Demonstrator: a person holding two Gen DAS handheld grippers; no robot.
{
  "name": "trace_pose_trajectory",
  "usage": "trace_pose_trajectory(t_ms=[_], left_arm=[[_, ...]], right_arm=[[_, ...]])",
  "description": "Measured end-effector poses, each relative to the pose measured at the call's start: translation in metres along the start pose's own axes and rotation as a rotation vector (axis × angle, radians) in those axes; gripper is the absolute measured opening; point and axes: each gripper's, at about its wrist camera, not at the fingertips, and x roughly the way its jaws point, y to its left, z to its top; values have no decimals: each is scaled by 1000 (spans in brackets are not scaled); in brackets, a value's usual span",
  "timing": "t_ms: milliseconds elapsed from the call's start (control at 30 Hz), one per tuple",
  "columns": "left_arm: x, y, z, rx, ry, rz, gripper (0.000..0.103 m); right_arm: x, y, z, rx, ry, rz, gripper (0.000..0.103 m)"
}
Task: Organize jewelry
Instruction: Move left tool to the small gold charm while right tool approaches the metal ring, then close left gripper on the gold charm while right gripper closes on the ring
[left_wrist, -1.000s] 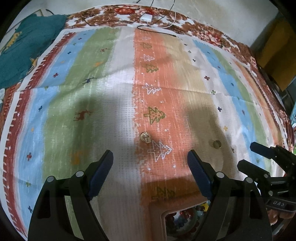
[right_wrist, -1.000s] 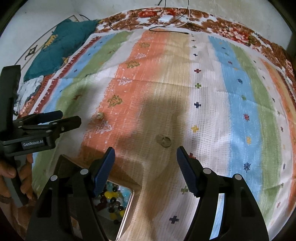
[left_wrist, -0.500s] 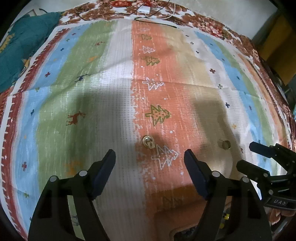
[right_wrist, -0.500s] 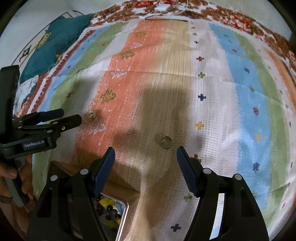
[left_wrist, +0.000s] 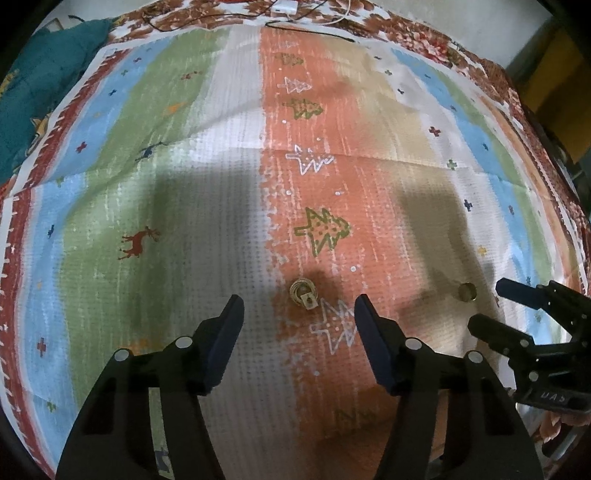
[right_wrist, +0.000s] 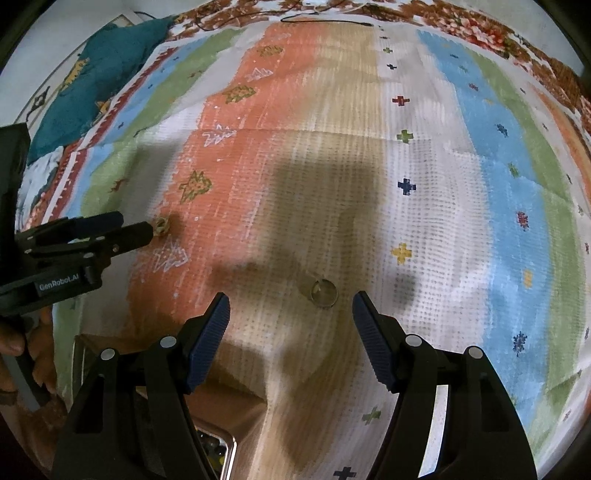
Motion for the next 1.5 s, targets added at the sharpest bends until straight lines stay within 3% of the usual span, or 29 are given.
trace_pose_trajectory(t_ms=[200, 300, 433, 500, 833, 1000, 1133, 1500], left_arm=[[7, -2, 3, 26, 10, 8, 51], [12, -1, 5, 24, 23, 7, 42], [16, -3, 4, 34, 32, 6, 41], [18, -5, 5, 45, 30, 23, 41], [29, -12, 7, 79, 31, 58, 28], [30, -6, 11, 46, 35, 59, 17], [30, -4, 12, 46, 33, 57, 17], [20, 0, 10, 23, 21, 36, 17]], right_arm=[[9, -2, 3, 8, 19, 3, 69], [13, -3, 4, 7, 26, -8, 69], [17, -5, 5, 7, 29, -11, 68], [20, -5, 8, 5, 33, -14, 62], [31, -7, 11, 6, 55, -38, 50], [34, -7, 11, 13, 71, -38, 30], [35, -7, 12, 13, 73, -42, 21], [25, -3, 9, 3, 54, -12, 19]])
